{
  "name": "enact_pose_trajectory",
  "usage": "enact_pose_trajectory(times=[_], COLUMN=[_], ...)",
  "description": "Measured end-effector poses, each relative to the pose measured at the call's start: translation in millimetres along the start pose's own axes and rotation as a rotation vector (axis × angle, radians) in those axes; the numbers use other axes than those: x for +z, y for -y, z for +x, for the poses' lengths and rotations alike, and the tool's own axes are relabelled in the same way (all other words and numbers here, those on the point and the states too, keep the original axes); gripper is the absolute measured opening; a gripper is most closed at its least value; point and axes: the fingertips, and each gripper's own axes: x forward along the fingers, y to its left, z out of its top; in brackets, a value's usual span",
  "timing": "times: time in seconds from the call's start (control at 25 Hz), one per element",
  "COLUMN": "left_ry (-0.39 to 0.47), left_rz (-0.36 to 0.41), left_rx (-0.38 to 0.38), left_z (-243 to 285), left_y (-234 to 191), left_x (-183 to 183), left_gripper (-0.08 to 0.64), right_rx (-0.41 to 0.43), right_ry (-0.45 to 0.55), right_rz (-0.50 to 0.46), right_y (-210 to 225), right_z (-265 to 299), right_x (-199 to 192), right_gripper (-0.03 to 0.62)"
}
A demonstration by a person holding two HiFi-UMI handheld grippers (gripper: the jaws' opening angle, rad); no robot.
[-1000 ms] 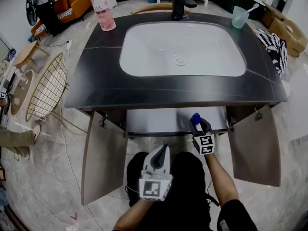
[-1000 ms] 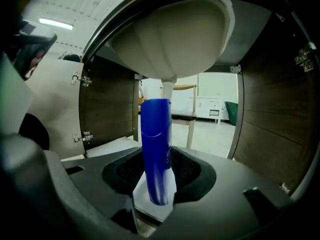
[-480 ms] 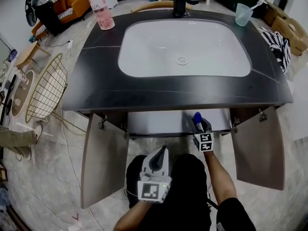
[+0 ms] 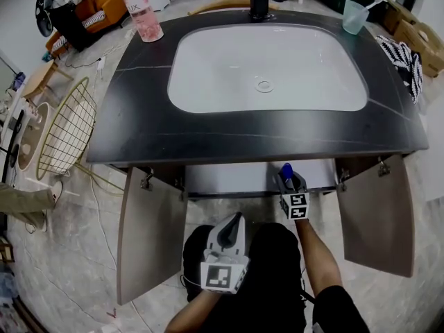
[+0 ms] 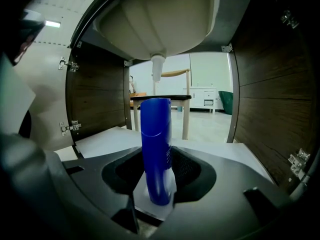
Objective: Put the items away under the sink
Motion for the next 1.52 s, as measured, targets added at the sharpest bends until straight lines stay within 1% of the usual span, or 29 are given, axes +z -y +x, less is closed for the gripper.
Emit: enact_pose_trajectory(times=[0.36,0.48,0.68,0.88,0.96,1.12,1.32,1.52], left_ry=[-0.006,-0.002,0.005,0.005,0.003,-0.016,-0.074,-0.14], left_rz=[-0.004,-0.005,-0.008,-0.013,-0.02,-0.033,-0.026,-0.031], left_rx=[0.007,0.007,0.007,0.001,-0.004,-0.012,-0.007,0.004], left_z=[2,2,1,5,8,13,16,10], left_y=[-4,-3,-3,-5,-5,-7,-14,-16], left_x=[-2,0,2,3,6,16,34,72], left_gripper=[0.015,0.015,0.015,0.015,0.015,0.015,0.015,0.015], right_rx=[0.001,-0.001,0.007,-0.007,-0.015,-0.027,-0.043,-0.052], right_ry=[-0.017,-0.038,-0.079,-0.109,-0.135,-0.2,-0.335,-0.43], right_rz=[-0.009,0.0,0.016,0.023,0.027,0.055,0.132,0.193], right_y=[0,1,1,1,0,-2,-6,-16], right_z=[-1,-1,-3,-11,-16,-28,-44,-70], right_x=[-3,-5,-11,-14,-16,-17,-21,-2], right_gripper=[0.158,0.16,0.192,0.195,0.182,0.125,0.086,0.041])
